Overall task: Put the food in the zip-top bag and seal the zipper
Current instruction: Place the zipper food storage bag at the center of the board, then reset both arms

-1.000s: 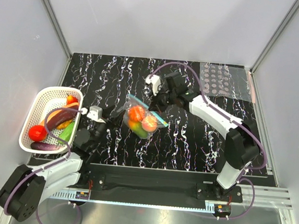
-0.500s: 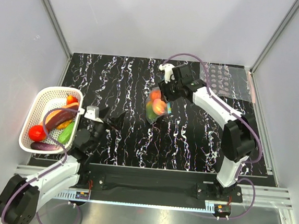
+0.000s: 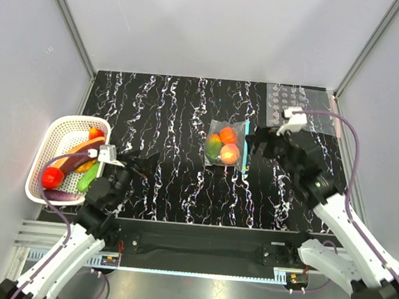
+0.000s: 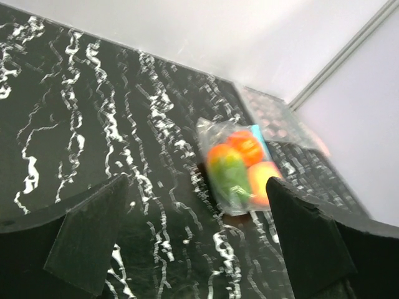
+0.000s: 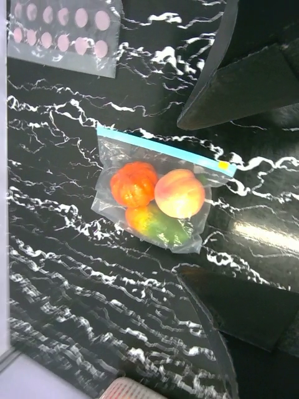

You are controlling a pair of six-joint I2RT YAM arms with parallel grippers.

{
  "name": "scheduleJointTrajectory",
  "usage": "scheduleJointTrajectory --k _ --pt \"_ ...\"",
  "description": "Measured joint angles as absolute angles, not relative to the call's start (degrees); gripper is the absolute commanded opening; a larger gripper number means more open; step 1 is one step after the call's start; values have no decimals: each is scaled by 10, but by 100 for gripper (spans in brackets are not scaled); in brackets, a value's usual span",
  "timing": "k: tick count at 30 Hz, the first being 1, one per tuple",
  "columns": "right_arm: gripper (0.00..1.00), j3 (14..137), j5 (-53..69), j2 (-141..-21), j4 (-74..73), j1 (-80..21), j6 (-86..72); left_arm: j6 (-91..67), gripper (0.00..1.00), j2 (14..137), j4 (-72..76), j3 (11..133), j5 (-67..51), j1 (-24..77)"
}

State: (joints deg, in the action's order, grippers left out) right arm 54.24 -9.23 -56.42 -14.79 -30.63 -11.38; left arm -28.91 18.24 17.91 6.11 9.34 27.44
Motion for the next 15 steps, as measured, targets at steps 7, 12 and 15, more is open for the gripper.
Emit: scheduleJointTrajectory --k 7,12,15 --pt "100 424 -137 -360 -189 -306 -171 -306 99 70 -24 165 61 274" --pt "100 393 -165 -249 -222 -306 -190 -300 99 47 -121 245 34 274" --pt "100 392 -177 -218 -236 -306 -198 -270 99 70 -189 298 12 274"
